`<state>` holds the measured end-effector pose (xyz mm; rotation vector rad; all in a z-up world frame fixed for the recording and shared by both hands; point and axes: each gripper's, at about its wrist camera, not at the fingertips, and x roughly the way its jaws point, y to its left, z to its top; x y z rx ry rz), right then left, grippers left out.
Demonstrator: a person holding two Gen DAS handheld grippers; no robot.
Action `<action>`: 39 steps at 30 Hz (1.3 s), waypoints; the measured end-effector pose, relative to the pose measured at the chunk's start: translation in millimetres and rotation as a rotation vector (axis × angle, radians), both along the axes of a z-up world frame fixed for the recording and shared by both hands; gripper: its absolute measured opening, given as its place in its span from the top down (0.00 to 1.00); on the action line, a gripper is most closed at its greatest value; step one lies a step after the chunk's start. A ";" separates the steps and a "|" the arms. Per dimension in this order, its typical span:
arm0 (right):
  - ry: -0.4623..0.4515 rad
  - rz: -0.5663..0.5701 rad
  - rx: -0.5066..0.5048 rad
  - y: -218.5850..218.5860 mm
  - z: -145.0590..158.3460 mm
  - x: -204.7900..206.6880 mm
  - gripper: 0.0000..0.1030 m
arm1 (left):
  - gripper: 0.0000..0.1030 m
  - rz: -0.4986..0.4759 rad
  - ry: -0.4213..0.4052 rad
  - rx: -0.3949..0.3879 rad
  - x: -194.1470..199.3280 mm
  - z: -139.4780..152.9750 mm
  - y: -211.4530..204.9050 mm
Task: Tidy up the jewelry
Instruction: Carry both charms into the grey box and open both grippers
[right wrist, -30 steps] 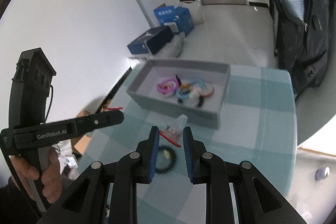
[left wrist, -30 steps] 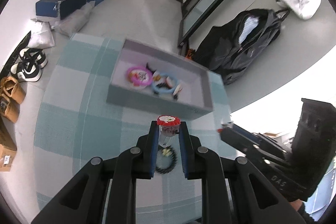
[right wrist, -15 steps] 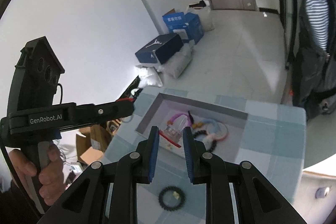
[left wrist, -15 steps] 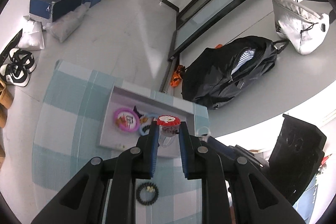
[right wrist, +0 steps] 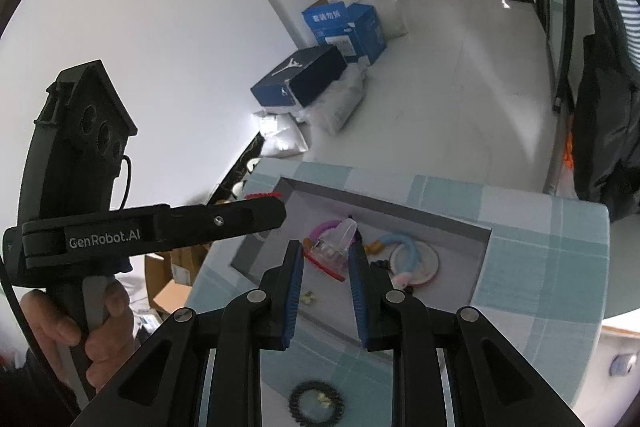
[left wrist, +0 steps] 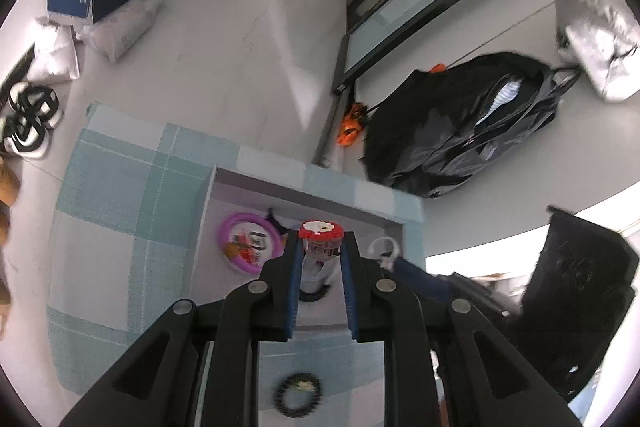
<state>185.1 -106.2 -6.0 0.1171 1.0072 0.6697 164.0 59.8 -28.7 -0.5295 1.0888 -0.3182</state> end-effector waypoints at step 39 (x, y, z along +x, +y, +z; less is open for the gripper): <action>-0.045 -0.059 -0.035 -30.0 2.7 -7.1 0.34 | 0.39 0.030 0.004 0.149 -10.3 3.4 -13.5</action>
